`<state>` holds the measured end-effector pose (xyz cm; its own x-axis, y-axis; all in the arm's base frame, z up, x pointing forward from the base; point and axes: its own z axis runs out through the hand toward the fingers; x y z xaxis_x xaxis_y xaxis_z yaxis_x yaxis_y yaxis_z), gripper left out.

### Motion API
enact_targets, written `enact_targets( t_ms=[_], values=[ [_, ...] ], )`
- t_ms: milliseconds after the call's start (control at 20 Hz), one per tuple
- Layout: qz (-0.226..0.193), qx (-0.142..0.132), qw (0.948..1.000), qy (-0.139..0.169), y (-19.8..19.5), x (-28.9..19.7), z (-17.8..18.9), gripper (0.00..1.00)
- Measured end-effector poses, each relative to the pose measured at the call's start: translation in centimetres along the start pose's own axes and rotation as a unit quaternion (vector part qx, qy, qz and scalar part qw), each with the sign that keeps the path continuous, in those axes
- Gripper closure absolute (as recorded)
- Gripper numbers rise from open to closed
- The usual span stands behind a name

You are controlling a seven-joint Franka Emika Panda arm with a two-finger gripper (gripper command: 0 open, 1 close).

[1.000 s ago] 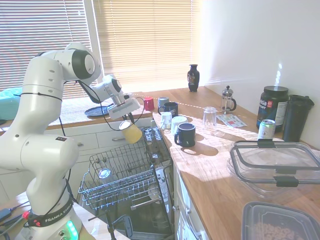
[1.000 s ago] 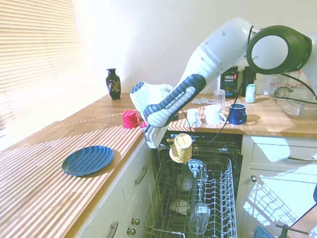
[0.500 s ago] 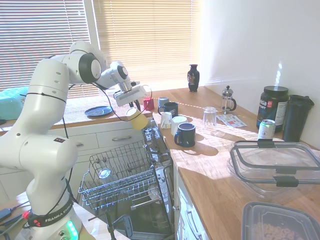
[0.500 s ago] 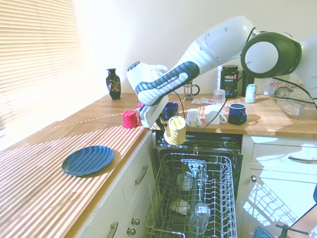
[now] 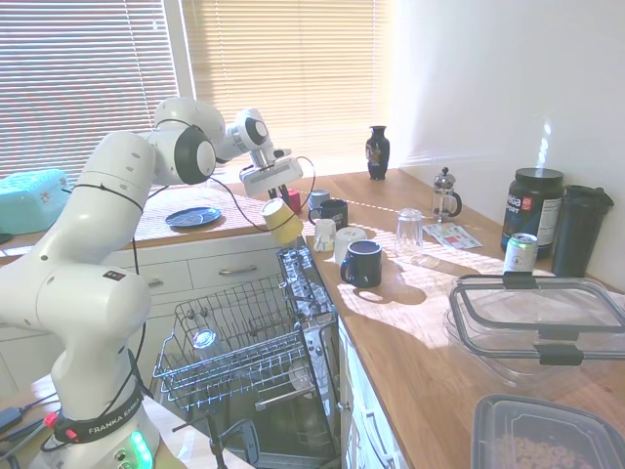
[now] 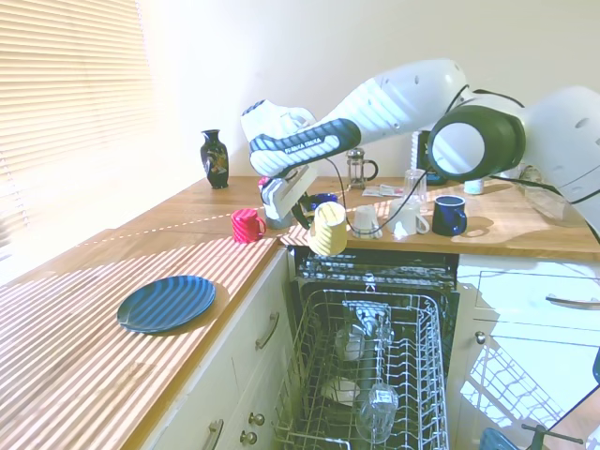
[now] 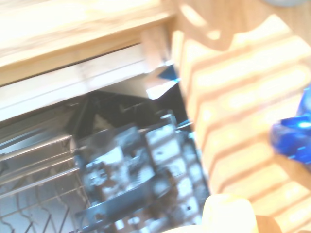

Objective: Remove a mug cup out of the dishwasher

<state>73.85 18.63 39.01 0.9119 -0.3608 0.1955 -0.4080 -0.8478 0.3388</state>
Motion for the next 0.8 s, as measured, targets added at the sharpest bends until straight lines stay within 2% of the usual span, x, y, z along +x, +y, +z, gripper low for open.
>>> enact_targets(
  t_ms=[800],
  values=[
    [0.022, -0.004, 0.9997, -0.012, 2.7, 4.6, 2.5, 1.00]
  ],
)
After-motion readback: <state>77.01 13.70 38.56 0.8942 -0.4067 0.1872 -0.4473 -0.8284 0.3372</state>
